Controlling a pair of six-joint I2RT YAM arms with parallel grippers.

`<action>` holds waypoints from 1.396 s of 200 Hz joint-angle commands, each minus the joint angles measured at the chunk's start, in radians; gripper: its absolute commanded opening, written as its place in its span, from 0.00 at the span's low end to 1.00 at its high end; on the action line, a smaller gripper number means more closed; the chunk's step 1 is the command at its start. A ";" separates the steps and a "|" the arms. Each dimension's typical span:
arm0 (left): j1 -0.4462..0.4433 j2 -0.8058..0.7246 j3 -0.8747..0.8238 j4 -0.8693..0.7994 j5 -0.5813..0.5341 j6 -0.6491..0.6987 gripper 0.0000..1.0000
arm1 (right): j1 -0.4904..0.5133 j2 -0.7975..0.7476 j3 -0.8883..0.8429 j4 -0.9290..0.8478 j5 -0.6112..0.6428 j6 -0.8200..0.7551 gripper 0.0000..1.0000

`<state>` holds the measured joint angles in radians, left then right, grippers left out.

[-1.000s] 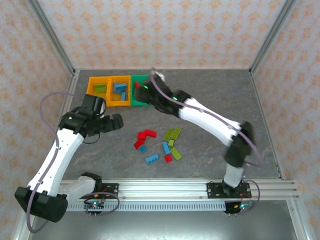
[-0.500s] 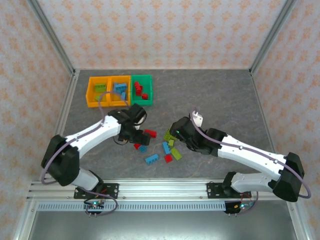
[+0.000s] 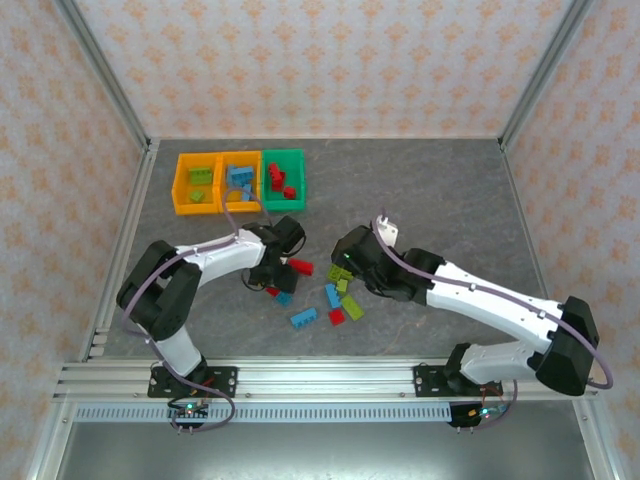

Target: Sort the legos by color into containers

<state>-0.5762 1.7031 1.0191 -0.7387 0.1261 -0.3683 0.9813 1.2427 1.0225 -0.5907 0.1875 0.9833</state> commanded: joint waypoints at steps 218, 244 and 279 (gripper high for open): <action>0.229 0.354 0.928 -0.185 -0.198 -0.084 0.21 | 0.046 0.157 0.186 0.011 -0.095 -0.056 0.68; 0.242 0.566 1.243 -0.300 -0.229 -0.077 0.31 | 0.046 0.137 0.188 -0.017 -0.079 -0.049 0.68; 0.257 0.654 1.459 -0.358 -0.231 -0.035 0.49 | 0.046 0.109 0.161 -0.032 -0.015 -0.019 0.68</action>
<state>-0.3309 2.3901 2.3657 -0.9951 -0.0608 -0.4187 1.0233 1.4021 1.1786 -0.5804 0.0875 0.9249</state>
